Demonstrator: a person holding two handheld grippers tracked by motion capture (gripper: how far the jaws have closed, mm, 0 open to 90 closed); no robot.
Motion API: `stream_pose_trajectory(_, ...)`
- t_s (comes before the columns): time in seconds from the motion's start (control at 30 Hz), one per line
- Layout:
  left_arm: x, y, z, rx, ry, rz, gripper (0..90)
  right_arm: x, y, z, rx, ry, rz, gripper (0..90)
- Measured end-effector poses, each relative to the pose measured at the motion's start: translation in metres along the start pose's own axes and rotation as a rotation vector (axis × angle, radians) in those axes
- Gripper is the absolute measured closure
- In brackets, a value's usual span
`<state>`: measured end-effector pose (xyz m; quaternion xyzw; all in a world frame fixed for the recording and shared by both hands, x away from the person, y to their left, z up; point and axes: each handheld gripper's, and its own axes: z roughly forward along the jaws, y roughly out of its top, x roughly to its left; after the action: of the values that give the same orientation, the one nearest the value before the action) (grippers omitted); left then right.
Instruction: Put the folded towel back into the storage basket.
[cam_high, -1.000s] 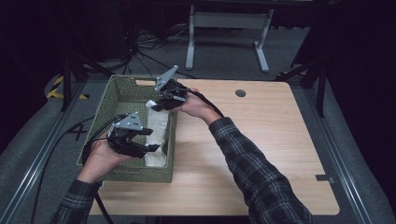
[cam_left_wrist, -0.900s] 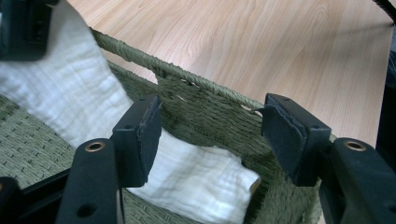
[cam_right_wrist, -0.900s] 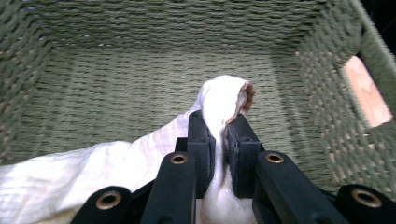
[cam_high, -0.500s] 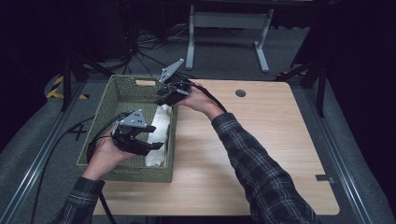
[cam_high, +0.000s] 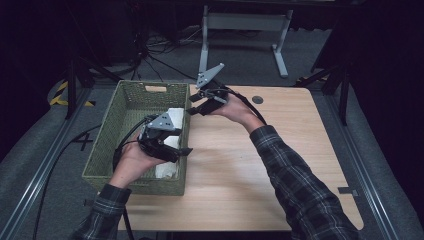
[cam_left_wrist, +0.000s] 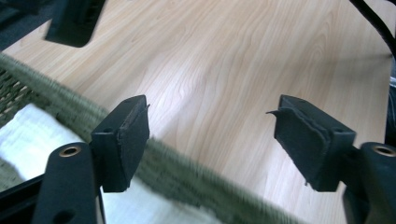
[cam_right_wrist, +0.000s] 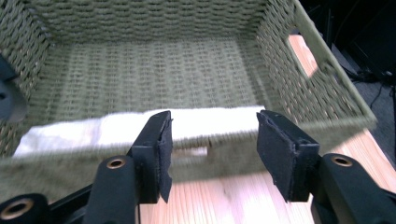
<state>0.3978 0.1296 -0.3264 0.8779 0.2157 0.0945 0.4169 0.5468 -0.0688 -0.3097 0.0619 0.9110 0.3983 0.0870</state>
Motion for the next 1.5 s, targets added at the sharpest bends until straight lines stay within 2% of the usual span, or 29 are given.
stream_pose_trajectory(0.13,-0.007,0.012,0.015,-0.006,-0.007,-0.006,24.4,-0.002,-0.014,-0.020,-0.008,-0.013,0.018,43.8)
stream_pose_trajectory(0.33,-0.019,0.030,0.034,-0.002,0.011,0.004,19.9,-0.004,-0.033,-0.051,-0.028,-0.027,0.031,42.3)
stream_pose_trajectory(0.47,-0.028,0.040,0.046,-0.003,0.010,-0.004,17.2,-0.003,-0.046,-0.067,-0.033,-0.034,0.041,41.0)
stream_pose_trajectory(0.5,-0.029,0.041,0.048,0.000,0.013,0.007,17.0,-0.003,-0.052,-0.072,-0.031,-0.040,0.042,40.6)
stream_pose_trajectory(0.67,-0.039,0.048,0.062,0.011,0.006,0.005,15.5,-0.003,-0.073,-0.091,-0.047,-0.060,0.068,38.1)
stream_pose_trajectory(0.83,-0.049,0.053,0.079,0.006,0.008,-0.005,15.1,-0.001,-0.095,-0.105,-0.040,-0.087,0.091,34.2)
stream_pose_trajectory(1.13,-0.064,0.054,0.108,-0.001,0.004,-0.009,13.4,0.005,-0.128,-0.125,-0.037,-0.128,0.139,29.8)
stream_pose_trajectory(1.3,-0.072,0.047,0.127,0.007,-0.006,-0.011,13.2,0.008,-0.146,-0.130,-0.031,-0.142,0.169,29.0)
stream_pose_trajectory(1.47,-0.075,0.040,0.138,0.010,-0.014,-0.017,13.0,0.013,-0.166,-0.132,-0.029,-0.151,0.201,28.2)
stream_pose_trajectory(1.5,-0.076,0.036,0.141,0.015,-0.014,-0.009,13.1,0.014,-0.170,-0.132,-0.034,-0.150,0.207,28.1)
